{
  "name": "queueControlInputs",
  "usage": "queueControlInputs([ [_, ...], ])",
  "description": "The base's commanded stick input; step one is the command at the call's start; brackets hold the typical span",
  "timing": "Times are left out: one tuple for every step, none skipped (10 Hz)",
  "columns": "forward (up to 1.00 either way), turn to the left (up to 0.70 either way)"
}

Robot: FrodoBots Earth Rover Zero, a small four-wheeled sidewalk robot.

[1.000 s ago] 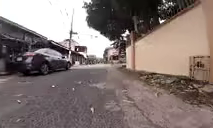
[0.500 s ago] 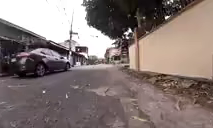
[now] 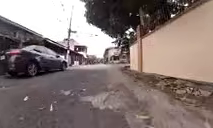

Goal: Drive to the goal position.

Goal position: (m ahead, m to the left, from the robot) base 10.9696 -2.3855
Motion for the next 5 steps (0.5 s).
queueControlInputs([
  [1.0, 0.0],
  [1.0, 0.0],
  [1.0, 0.0],
  [1.0, 0.0],
  [1.0, 0.0],
])
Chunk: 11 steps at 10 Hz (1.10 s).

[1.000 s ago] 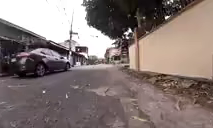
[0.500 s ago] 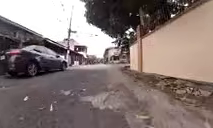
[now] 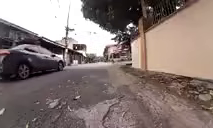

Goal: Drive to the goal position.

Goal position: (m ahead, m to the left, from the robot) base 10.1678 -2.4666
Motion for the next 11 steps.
queueControlInputs([
  [1.0, 0.0],
  [1.0, 0.0],
  [1.0, 0.0],
  [1.0, 0.0],
  [1.0, 0.0],
  [1.0, 0.0],
  [1.0, 0.0],
  [1.0, 0.0],
  [1.0, 0.0],
  [1.0, 0.0],
  [1.0, 0.0],
])
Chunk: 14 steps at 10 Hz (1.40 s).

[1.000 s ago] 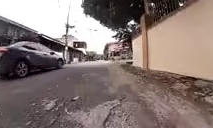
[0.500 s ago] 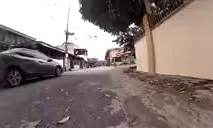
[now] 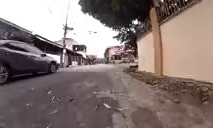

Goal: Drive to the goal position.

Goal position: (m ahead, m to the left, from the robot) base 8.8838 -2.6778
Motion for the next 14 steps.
queueControlInputs([
  [1.0, 0.0],
  [1.0, 0.0],
  [1.0, 0.0],
  [1.0, 0.0],
  [1.0, 0.0],
  [1.0, 0.0],
  [1.0, 0.0],
  [1.0, 0.0],
  [1.0, 0.0],
  [1.0, 0.0],
  [1.0, 0.0],
  [1.0, 0.0],
  [1.0, 0.0],
  [1.0, 0.0],
])
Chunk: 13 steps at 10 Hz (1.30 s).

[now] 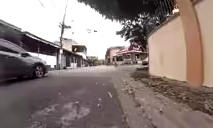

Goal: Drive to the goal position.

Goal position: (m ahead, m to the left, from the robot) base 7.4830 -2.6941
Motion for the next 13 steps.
queueControlInputs([
  [1.0, 0.0],
  [1.0, 0.0],
  [1.0, 0.0],
  [1.0, 0.0],
  [1.0, 0.0],
  [1.0, 0.0],
  [1.0, 0.0],
  [1.0, 0.0],
  [1.0, 0.0],
  [1.0, 0.0],
  [1.0, 0.0],
  [1.0, 0.0],
  [1.0, 0.0],
])
